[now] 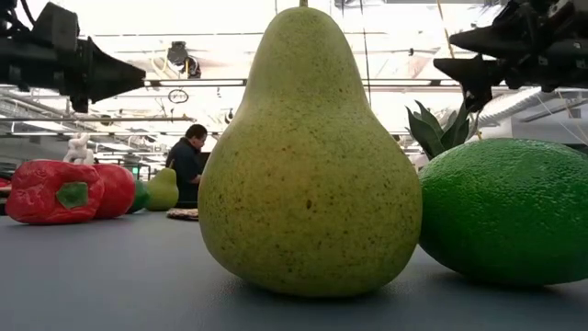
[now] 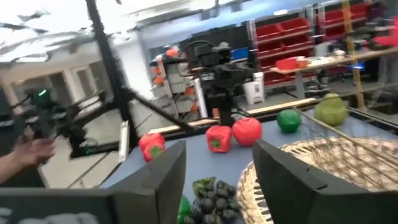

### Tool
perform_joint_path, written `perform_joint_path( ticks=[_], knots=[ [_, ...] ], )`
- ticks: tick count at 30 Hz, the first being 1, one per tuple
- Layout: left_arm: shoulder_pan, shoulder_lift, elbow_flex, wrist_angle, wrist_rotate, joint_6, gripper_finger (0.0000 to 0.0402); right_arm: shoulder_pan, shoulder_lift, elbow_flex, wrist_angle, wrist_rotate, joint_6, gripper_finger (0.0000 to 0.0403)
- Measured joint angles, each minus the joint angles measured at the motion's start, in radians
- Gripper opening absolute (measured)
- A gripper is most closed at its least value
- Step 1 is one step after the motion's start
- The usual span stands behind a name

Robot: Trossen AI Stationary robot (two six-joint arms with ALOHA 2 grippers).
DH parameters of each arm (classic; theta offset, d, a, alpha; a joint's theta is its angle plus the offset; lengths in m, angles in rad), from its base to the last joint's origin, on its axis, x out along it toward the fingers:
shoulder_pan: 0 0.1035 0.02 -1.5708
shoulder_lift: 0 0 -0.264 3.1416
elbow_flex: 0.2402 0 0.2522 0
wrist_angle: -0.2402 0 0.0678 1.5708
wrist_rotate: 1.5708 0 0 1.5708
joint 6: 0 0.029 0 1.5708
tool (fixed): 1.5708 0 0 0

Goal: Build produce basket
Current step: Put the top green pear into the gold wire basket

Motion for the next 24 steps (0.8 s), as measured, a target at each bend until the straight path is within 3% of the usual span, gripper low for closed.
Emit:
perform_joint_path(
  ticks=[5, 10, 14, 18, 20, 24],
  knots=[
    [0.001, 0.000, 0.000, 0.012, -0.001, -0.243, 0.0131, 0.002, 0.006, 0.001, 0.005, 0.050, 0.038, 0.0203],
    [0.020, 0.004, 0.000, -0.093, -0.010, -0.242, 0.0131, 0.002, 0.059, 0.003, 0.010, 0.077, 0.093, 0.0203],
    [0.025, 0.007, 0.000, -0.213, -0.006, -0.339, 0.0131, 0.002, 0.088, 0.004, 0.066, 0.071, 0.094, 0.0203],
    [0.023, 0.061, 0.000, -0.205, 0.085, -0.358, 0.0131, 0.001, 0.090, 0.005, 0.158, 0.075, -0.052, 0.0203],
    [0.023, 0.092, 0.000, -0.203, 0.129, -0.371, 0.0131, -0.007, 0.090, 0.005, 0.247, 0.132, -0.148, 0.0203],
    [0.026, 0.154, 0.000, -0.202, 0.134, -0.372, 0.0131, -0.055, 0.089, 0.007, 0.405, 0.388, -0.281, 0.0203]
  ],
)
